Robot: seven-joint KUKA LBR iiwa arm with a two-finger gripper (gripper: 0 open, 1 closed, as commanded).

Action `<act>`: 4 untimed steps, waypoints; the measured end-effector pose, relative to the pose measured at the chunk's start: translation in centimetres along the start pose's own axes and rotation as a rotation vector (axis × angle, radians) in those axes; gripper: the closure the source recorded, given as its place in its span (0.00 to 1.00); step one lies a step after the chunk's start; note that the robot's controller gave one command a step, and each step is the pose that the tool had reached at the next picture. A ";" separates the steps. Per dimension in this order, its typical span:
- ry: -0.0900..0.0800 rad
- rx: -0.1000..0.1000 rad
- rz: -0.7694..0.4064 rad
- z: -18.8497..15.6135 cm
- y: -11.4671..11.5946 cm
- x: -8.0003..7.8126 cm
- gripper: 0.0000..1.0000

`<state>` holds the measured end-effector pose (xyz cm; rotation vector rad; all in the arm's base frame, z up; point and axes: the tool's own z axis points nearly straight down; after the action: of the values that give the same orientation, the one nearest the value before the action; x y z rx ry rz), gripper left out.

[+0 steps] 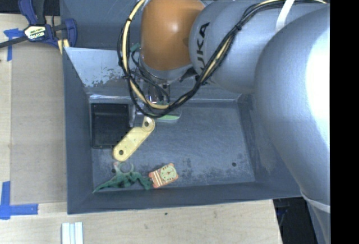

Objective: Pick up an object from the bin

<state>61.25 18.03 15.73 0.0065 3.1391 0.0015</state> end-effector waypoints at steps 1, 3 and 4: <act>-0.002 0.000 -0.088 -17.9 1.6 2.7 1.00; -0.012 -0.003 -0.071 -13.3 0.2 4.0 1.00; -0.014 -0.006 -0.089 -11.8 3.7 6.4 1.00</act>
Offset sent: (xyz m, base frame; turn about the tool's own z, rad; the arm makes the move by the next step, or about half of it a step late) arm 0.0000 0.0000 0.0000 0.0000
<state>54.88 21.77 27.49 -0.1332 3.1218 0.0109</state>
